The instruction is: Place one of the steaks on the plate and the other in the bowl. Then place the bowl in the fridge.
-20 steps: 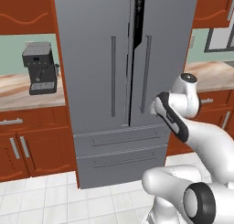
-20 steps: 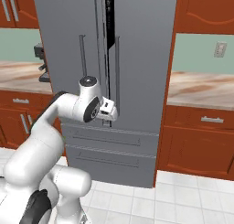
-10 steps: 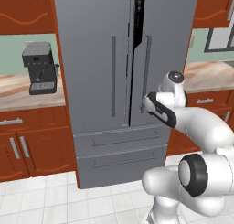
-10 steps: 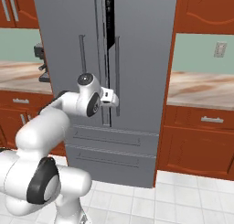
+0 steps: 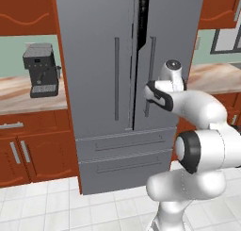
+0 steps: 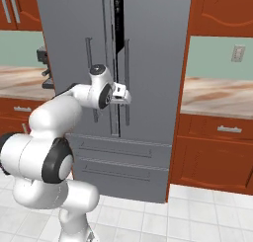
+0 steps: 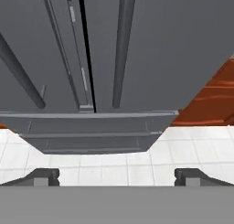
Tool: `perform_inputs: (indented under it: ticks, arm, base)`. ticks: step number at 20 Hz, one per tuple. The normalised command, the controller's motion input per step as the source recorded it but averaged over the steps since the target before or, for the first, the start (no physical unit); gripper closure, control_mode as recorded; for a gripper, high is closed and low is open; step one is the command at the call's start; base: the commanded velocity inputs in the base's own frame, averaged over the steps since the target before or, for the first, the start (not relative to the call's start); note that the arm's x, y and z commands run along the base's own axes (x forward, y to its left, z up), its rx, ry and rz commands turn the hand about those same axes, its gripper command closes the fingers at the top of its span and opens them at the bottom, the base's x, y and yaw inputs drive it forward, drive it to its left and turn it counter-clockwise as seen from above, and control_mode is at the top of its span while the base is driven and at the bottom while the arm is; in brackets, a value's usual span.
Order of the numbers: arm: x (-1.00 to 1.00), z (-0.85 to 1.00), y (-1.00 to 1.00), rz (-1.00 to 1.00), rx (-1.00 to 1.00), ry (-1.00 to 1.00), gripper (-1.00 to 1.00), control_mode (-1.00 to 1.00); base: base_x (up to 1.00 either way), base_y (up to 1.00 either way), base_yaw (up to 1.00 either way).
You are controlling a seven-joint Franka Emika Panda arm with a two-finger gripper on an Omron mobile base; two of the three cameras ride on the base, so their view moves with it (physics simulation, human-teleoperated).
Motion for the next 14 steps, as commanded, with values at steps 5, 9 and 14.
perform_inputs:
  ticks: [5,9,14]
  arm:
    - [0.74,-0.07,-0.25,0.0,0.05,-0.09,-1.0,-1.0]
    - [0.52,0.04,-0.12,0.0,0.07,-0.17,-1.0,-1.0]
    - [0.33,0.17,0.0,0.0,0.03,-0.22,-1.0,-1.0]
  base:
    - [0.0,0.0,0.0]
    - [0.0,0.0,0.0]
    - [0.0,0.0,0.0]
